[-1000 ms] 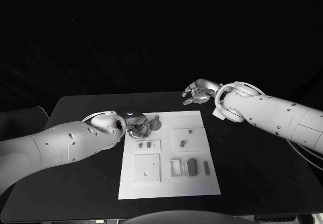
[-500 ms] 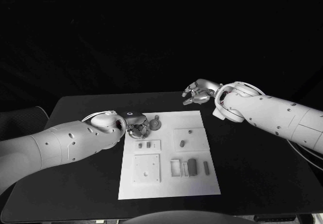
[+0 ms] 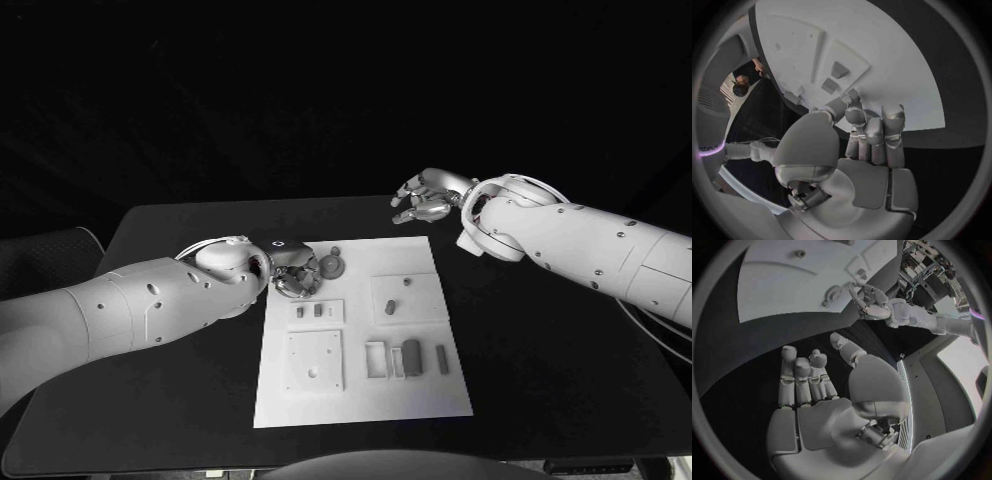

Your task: Assemble the parts on the task board

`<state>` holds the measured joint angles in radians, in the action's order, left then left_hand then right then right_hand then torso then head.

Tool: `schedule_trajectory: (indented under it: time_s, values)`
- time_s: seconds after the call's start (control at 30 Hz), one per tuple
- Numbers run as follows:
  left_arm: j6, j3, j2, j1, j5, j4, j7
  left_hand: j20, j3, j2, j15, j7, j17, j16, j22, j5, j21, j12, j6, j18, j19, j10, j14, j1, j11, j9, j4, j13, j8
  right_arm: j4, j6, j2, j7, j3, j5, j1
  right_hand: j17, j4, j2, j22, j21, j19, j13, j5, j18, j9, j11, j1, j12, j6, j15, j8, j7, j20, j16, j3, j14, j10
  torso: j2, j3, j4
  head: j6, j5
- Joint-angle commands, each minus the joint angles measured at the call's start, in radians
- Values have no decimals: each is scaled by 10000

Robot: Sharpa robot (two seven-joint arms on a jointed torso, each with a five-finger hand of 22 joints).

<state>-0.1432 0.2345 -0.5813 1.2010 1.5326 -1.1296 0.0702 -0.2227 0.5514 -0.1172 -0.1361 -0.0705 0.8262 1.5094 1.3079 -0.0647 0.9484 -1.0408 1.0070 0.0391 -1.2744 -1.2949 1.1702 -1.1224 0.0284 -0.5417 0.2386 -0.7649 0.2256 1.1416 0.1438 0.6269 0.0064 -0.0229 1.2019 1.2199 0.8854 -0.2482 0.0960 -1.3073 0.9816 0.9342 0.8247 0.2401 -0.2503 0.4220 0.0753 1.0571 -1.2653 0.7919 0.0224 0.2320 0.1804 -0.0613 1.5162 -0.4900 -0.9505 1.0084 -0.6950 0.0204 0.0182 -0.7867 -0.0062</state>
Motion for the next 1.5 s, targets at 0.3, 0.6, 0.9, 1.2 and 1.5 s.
schedule_trajectory:
  time_s: [0.3, 0.6, 0.9, 1.2, 1.5]
  values:
    - [215, 15, -11, -18, -58, 23, -9, -1, 47, -90, 77, -217, 1, -53, 92, 58, -40, 29, 105, 831, -83, -6, 7, -43, -71, 23, -81, 18, -64, 9, -80, 10, 59, -3, 27, 0, -19, 63, -25, -41, -38, 20, -18, 52, -115, -16, -26, -88, -62, -4, 77, 48, 54, 50, 29, -12, 23, -69, 1, -4, -1, 5, -12]
    - [96, 15, -24, -20, -58, 60, -32, 17, 58, -155, 106, -253, 2, -62, 87, 60, -50, 26, -78, 841, -106, -23, 28, -92, -103, 68, -94, 36, -165, 4, -78, 12, 60, -3, 27, 0, -20, 62, -25, -40, -39, 20, -20, 53, -115, -18, -26, -86, -63, -6, 77, 47, 54, 50, 29, -12, 23, -70, 2, -11, -2, 20, -6]
    - [26, 14, -42, -24, -60, 65, -37, 55, 56, -347, 144, -297, 11, -75, 83, 60, -61, 38, -535, 865, -158, -80, 73, -202, -142, 177, -77, 89, -400, -9, -93, 6, 59, -3, 27, 0, -21, 60, -24, -40, -39, 20, -22, 53, -115, -19, -26, -83, -64, -9, 77, 47, 55, 51, 30, -13, 23, -70, 2, -11, 6, 14, -11]
    - [-123, 13, -122, -31, -63, 166, -118, 75, 64, -407, 173, -336, 19, -80, 79, 59, -69, 47, -836, 884, -193, -120, 109, -261, -176, 269, -87, 123, -541, -12, -78, 31, 52, -3, 27, -1, -22, 56, -23, -40, -40, 20, -24, 53, -115, -21, -25, -79, -65, -11, 77, 46, 55, 51, 30, -14, 23, -70, 2, -10, 1, 35, -24]
    - [-370, 10, -299, -30, -85, 365, -142, 110, 72, -491, 203, -362, 25, -96, 72, 60, -86, 67, -1208, 908, -228, -167, 148, -319, -203, 374, -116, 168, -704, -4, -21, 107, 68, -2, 27, -2, -23, 51, -23, -40, -40, 21, -25, 53, -115, -22, -25, -71, -67, -14, 77, 45, 55, 52, 31, -16, 23, -70, 5, -9, 5, 62, -17]
